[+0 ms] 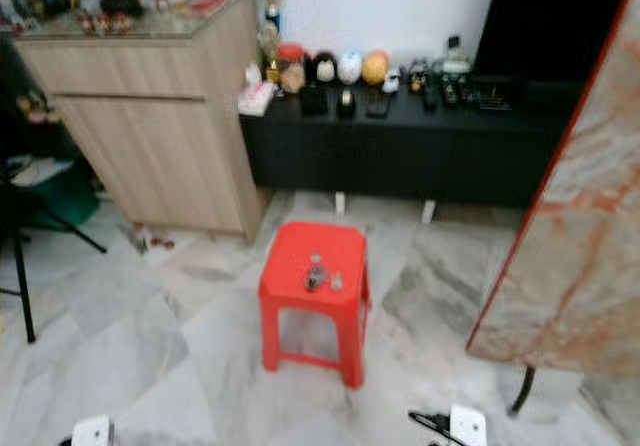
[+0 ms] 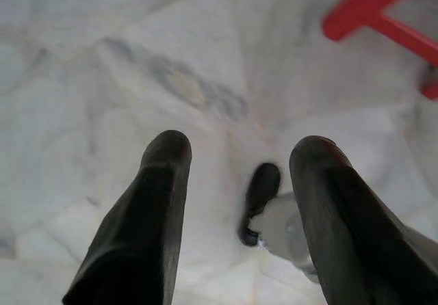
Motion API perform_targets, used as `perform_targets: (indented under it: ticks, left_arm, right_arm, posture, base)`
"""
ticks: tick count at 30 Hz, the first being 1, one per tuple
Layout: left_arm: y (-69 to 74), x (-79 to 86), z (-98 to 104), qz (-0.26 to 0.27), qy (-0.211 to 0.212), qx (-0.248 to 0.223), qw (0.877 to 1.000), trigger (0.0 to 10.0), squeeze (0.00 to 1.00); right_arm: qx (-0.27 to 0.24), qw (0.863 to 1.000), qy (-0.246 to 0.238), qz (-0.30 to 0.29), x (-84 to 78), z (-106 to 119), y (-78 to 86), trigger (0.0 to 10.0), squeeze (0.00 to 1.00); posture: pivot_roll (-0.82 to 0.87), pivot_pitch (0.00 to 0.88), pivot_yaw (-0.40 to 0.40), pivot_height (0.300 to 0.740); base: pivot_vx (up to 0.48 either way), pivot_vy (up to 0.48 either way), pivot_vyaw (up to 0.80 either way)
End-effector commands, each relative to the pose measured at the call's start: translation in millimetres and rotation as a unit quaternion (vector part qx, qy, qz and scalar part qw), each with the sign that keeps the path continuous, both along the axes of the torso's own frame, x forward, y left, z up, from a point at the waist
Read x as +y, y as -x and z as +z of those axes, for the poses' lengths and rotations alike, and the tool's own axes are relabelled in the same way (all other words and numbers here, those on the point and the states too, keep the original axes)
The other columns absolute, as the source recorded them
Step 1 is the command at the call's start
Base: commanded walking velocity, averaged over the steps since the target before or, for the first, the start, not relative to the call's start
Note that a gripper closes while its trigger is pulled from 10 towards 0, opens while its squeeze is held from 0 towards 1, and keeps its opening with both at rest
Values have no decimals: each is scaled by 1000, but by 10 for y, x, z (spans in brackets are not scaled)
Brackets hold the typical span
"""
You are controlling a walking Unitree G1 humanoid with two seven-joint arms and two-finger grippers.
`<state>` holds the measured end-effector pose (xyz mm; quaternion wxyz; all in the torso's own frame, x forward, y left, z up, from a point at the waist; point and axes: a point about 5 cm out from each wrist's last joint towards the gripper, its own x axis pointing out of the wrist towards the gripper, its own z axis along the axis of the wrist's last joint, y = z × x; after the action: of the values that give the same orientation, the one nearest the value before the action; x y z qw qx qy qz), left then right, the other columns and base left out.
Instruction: Hang keys on a hook
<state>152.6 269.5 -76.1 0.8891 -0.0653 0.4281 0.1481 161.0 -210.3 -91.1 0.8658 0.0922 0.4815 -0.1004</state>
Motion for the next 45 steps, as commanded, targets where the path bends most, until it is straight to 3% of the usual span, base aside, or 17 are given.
perform_targets:
  ticks: [1,8,22,33,35,39,45]
  left_arm:
    - [54,6,-23,1,1,12,1000,10000,0]
    - [45,5,-19,2,1,10,1000,10000,0]
    - [31,-59,-29,1,9,-3,1000,10000,0]
    - [-8,-126,-35,-4,9,-7,1000,10000,0]
    - [-48,-152,-27,-6,10,-9,1000,10000,0]
    - [-92,-161,-12,-10,11,-14,1000,10000,0]
    - [-67,-146,-13,-12,12,-18,1000,10000,0]
  right_arm:
    - [-9,1000,-4,-2,19,11,-31,10000,0]
    - [-21,1000,-8,-8,-15,29,-50,10000,0]
    - [-53,998,-6,-33,-172,94,-102,10000,0]
    - [-65,998,6,-2,-78,124,-207,10000,0]
    - [-67,998,-2,-3,62,124,-269,10000,0]
    - [-70,998,-7,-6,99,128,-290,10000,0]
    - [-76,997,-5,9,142,155,-354,10000,0]
  posture:
    - [104,0,8,740]
    - [108,0,5,740]
    - [113,0,4,740]
    - [113,0,3,740]
    - [112,0,4,740]
    - [111,0,5,740]
    - [111,0,5,740]
  base:
    - [0,431,0]
    - [0,368,0]
    - [0,0,0]
    - [22,0,141]
    - [120,0,800]
    - [0,0,362]
    - [0,0,0]
